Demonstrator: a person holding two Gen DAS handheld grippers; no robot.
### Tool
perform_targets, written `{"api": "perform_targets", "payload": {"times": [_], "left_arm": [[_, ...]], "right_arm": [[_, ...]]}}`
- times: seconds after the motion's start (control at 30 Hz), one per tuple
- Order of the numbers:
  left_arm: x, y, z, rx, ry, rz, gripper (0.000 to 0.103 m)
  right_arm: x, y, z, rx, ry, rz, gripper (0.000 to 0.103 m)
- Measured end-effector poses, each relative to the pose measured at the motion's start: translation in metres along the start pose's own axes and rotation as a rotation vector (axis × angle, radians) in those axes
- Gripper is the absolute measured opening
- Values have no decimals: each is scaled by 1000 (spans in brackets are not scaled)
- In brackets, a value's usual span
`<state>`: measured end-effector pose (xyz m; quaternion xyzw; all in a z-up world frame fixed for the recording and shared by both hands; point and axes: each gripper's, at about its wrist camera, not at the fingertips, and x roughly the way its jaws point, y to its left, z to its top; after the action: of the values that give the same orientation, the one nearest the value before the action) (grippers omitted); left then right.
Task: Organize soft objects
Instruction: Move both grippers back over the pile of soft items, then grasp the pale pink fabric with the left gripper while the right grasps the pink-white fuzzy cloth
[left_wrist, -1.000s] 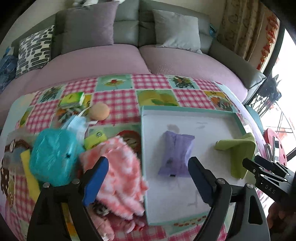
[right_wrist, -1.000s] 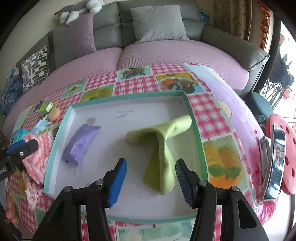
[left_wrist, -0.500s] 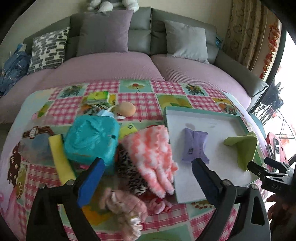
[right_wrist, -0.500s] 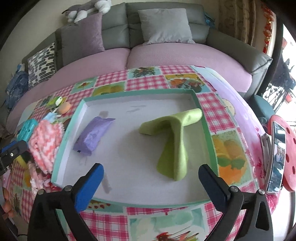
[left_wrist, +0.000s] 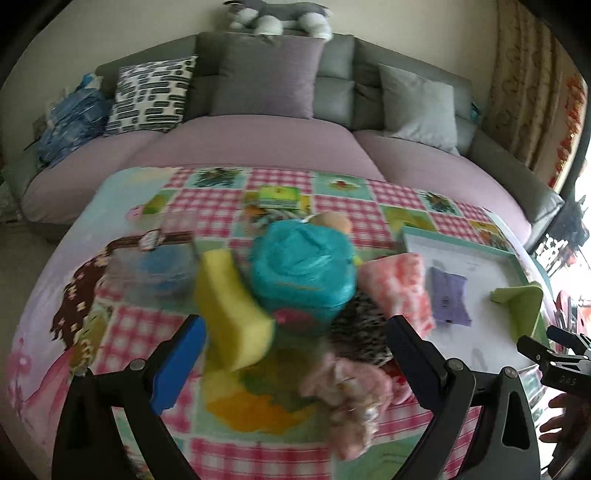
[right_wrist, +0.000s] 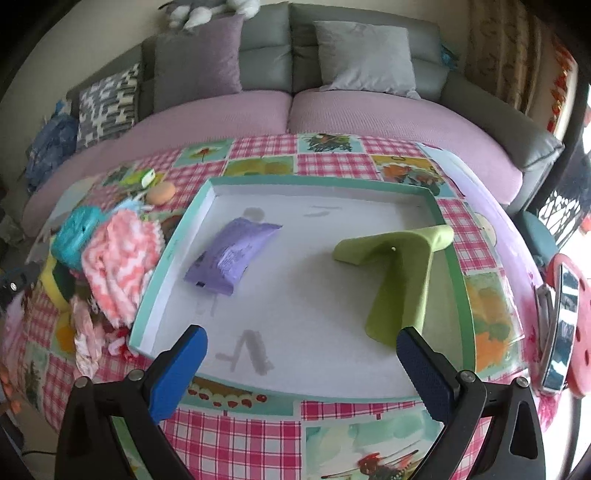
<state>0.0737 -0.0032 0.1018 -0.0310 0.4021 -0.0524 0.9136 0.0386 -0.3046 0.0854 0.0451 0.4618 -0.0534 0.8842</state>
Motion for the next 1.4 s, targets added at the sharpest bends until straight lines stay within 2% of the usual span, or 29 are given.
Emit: {"api": "perform_targets", "payload": {"times": [0.07, 0.2, 0.33, 0.53, 0.83, 1.17, 1.4], "left_arm": [[-1, 9, -4, -18, 1, 10, 98], [-3, 26, -13, -65, 7, 10, 98], [-3, 32, -17, -58, 28, 34, 98], [3, 36, -27, -56, 64, 42, 98], [26, 18, -45, -46, 156, -30, 98], [42, -14, -51, 20, 212, -118, 98], [62, -22, -51, 35, 255, -100, 98]], "right_arm": [[1, 7, -1, -27, 11, -7, 103], [0, 22, -4, -46, 13, 71, 103], [-5, 46, -6, -122, -20, 98, 103], [-1, 71, -3, -138, 22, 187, 103], [6, 103, 15, -189, 4, 281, 103], [18, 114, 25, -208, 2, 316, 103], [22, 112, 26, -201, 7, 317, 103]]}}
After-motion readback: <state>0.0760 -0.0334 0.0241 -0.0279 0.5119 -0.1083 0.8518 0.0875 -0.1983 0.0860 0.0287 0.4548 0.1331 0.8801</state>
